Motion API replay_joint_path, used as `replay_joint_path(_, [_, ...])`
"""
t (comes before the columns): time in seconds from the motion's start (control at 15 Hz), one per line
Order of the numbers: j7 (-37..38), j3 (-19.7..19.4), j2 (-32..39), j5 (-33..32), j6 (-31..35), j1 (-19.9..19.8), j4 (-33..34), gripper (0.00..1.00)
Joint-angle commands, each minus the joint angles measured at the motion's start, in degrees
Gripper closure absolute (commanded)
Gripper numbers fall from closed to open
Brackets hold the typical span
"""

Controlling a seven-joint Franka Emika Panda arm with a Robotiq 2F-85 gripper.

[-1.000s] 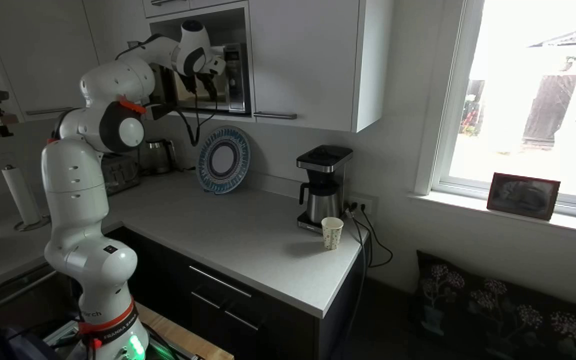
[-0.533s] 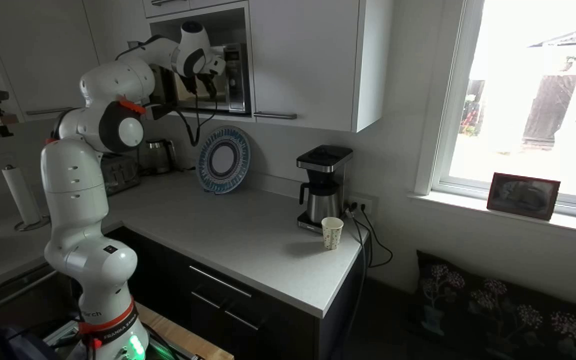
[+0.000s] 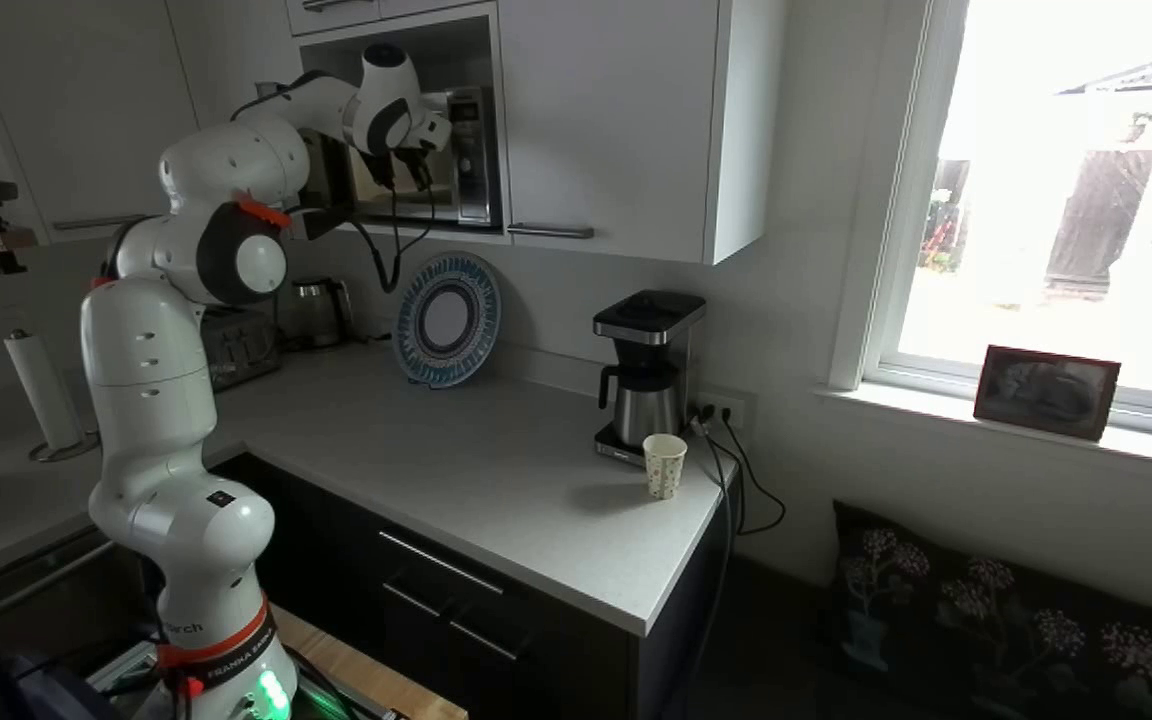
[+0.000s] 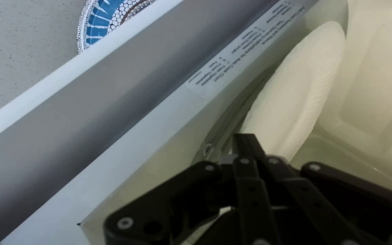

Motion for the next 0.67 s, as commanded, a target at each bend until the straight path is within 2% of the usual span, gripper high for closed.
replay_joint_path(0.0, [-5.0,0.1,2.8,4.3,0.9,-0.6,0.8,0.74])
replay_joint_path(0.07, [-5.2,0.1,1.7,5.8,-0.8,-0.9,0.7,0.73])
replay_joint_path(0.6, [-11.0,-0.3,-2.7,17.5,-13.4,-2.5,-1.3,0.15])
